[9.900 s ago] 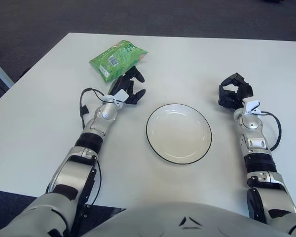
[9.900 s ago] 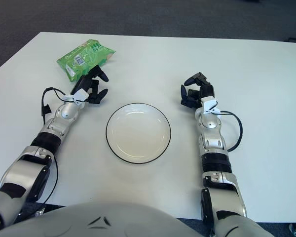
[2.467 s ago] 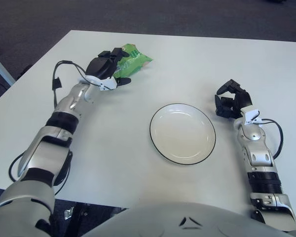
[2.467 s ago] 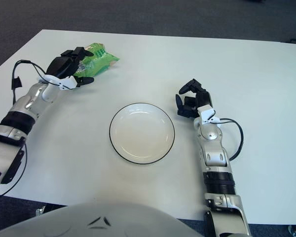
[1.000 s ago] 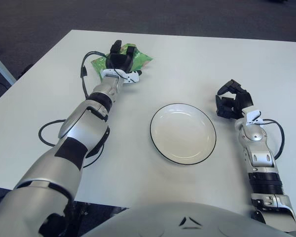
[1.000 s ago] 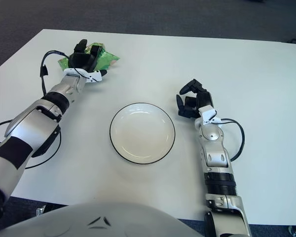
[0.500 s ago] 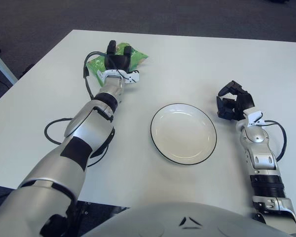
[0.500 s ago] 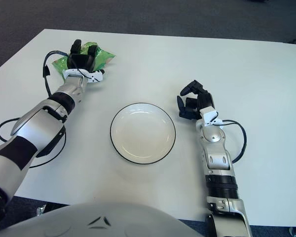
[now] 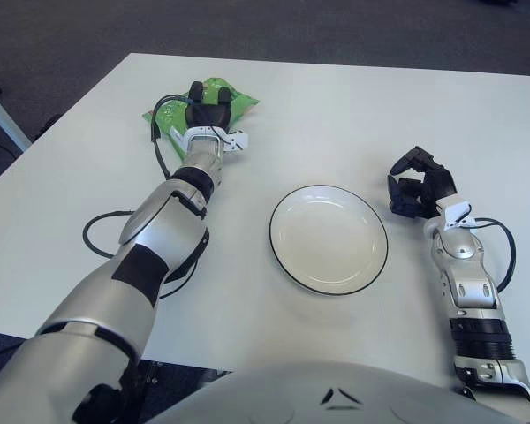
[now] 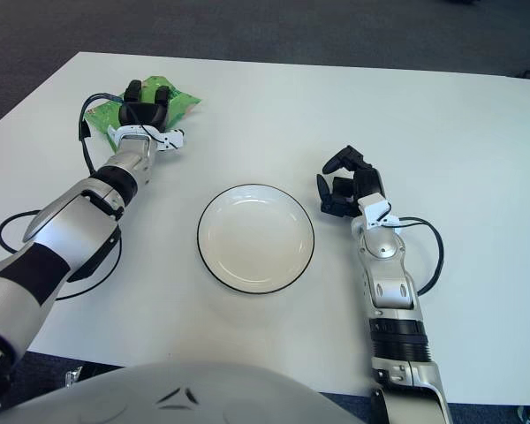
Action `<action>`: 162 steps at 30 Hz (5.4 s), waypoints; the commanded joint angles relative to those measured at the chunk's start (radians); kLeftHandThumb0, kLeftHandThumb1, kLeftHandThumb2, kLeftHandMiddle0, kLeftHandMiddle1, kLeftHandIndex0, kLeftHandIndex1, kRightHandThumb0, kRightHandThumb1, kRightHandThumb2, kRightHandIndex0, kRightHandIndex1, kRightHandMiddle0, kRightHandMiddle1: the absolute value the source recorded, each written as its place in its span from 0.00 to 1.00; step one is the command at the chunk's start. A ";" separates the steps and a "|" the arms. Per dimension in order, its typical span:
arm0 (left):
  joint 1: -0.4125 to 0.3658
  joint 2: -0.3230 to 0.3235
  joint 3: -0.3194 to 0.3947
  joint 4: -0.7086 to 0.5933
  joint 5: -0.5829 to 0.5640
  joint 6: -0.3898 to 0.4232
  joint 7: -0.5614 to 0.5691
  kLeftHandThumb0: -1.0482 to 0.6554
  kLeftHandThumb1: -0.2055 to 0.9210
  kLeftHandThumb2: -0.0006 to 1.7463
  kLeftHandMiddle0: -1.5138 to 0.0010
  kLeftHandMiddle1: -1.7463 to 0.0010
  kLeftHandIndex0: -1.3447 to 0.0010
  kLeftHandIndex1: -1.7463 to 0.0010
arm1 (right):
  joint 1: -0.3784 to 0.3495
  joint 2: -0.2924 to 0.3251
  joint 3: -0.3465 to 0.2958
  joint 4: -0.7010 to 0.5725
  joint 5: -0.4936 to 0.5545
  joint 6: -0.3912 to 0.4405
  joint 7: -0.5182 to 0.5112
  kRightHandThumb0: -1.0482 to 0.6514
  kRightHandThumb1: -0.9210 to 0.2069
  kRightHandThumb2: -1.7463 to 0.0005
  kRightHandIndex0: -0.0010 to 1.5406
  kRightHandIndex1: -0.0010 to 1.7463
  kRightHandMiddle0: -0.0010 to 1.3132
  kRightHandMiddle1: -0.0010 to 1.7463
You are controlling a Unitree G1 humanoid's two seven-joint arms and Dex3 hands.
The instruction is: Put the snack into the plate.
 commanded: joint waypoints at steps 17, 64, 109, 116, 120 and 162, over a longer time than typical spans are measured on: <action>0.171 0.109 0.298 -0.255 -0.411 -0.349 -0.404 0.00 1.00 0.59 0.97 0.99 1.00 0.75 | 0.106 0.025 0.024 -0.005 -0.012 0.110 0.014 0.36 0.41 0.35 0.79 1.00 0.39 1.00; 0.820 0.352 0.484 -1.701 -0.558 -0.077 -0.762 0.08 1.00 0.56 0.87 0.97 1.00 0.72 | 0.087 0.013 0.001 0.049 0.009 0.075 0.046 0.36 0.42 0.34 0.80 1.00 0.39 1.00; 0.378 0.251 0.173 -0.830 0.022 -0.291 -0.409 0.00 1.00 0.33 1.00 1.00 1.00 0.97 | 0.070 0.012 -0.011 0.085 0.029 0.077 0.062 0.36 0.39 0.37 0.78 1.00 0.37 1.00; 0.251 0.199 0.124 -0.550 -0.026 -0.351 -0.518 0.00 1.00 0.32 1.00 1.00 1.00 0.98 | 0.074 0.014 -0.014 0.084 0.035 0.070 0.064 0.36 0.39 0.37 0.79 1.00 0.37 1.00; 0.198 0.174 0.112 -0.427 -0.058 -0.379 -0.590 0.00 1.00 0.32 1.00 1.00 1.00 0.97 | 0.079 0.014 -0.015 0.077 0.035 0.072 0.065 0.36 0.39 0.37 0.79 1.00 0.37 1.00; 0.154 0.146 0.143 -0.202 -0.263 -0.518 -0.655 0.09 1.00 0.41 0.88 0.55 1.00 0.57 | 0.096 0.010 -0.014 0.037 0.039 0.101 0.066 0.37 0.38 0.37 0.78 1.00 0.36 1.00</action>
